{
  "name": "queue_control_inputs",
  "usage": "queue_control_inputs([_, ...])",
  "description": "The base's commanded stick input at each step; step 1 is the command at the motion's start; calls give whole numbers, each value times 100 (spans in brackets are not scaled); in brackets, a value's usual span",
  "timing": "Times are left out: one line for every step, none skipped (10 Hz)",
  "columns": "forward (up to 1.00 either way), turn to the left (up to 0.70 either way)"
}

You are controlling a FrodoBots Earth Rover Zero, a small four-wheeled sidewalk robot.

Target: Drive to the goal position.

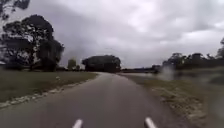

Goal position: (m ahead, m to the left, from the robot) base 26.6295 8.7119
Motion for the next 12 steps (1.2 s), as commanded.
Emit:
queue_control_inputs([84,3])
queue_control_inputs([84,3])
queue_control_inputs([84,3])
queue_control_inputs([84,3])
queue_control_inputs([84,3])
queue_control_inputs([84,3])
queue_control_inputs([84,3])
queue_control_inputs([84,3])
queue_control_inputs([84,3])
queue_control_inputs([84,3])
queue_control_inputs([84,3])
queue_control_inputs([84,3])
